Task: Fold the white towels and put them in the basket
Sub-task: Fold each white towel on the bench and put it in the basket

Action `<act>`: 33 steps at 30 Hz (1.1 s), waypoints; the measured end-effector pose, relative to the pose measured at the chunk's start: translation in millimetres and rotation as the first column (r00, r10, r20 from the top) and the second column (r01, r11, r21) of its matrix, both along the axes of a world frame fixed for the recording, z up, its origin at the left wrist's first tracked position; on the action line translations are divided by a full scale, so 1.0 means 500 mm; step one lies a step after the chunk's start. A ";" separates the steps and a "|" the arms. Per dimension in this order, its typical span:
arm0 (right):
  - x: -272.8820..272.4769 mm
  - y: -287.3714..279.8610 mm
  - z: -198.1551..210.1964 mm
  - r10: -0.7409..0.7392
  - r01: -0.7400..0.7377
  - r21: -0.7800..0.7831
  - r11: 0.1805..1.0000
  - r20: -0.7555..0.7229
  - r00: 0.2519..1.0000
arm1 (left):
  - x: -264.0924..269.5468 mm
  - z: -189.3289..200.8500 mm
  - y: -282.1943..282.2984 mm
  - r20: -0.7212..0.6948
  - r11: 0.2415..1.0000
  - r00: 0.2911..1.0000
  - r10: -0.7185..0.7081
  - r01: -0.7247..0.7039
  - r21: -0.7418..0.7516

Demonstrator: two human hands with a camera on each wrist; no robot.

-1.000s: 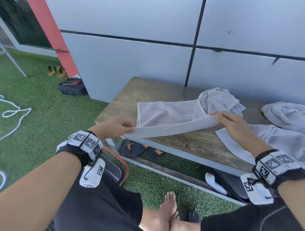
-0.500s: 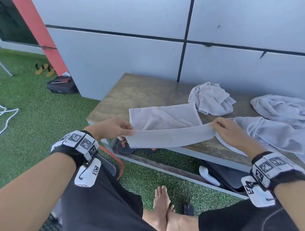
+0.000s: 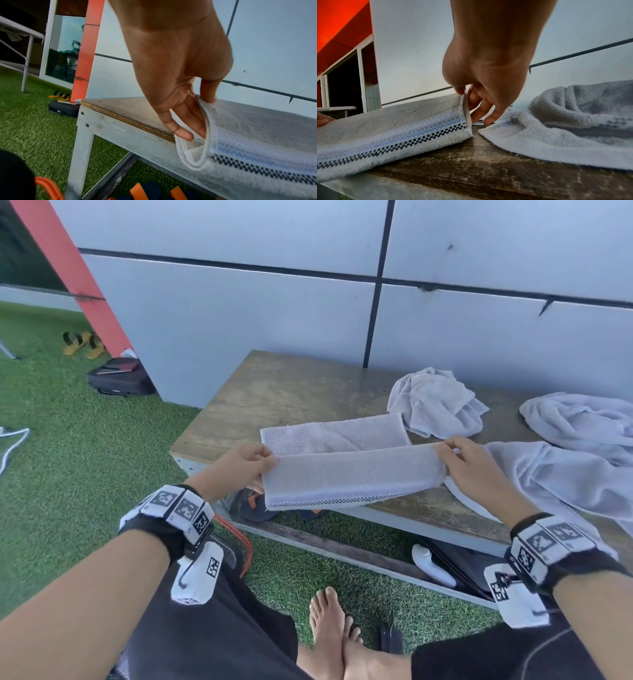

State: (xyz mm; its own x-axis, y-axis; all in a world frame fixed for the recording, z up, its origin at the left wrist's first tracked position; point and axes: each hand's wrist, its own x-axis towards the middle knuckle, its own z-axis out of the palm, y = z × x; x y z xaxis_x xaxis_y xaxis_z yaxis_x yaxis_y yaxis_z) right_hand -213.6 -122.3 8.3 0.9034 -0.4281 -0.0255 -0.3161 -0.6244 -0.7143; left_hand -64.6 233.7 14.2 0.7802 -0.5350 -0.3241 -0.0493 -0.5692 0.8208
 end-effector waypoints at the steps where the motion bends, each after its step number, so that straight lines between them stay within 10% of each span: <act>1: 0.009 0.002 0.002 0.003 -0.003 -0.021 1.000 0.015 1.000 | 0.007 -0.001 -0.005 0.046 1.000 0.998 0.031 -0.031 0.003; 14: 0.282 -0.025 -0.030 -0.039 0.048 -0.309 0.950 0.038 0.999 | 0.140 -0.075 -0.092 0.417 0.864 0.801 0.429 -0.499 0.069; 33: 0.288 -0.029 -0.094 -0.009 -0.096 -0.507 0.857 -0.200 0.980 | 0.190 -0.110 -0.063 0.584 0.936 0.797 0.153 -0.307 0.174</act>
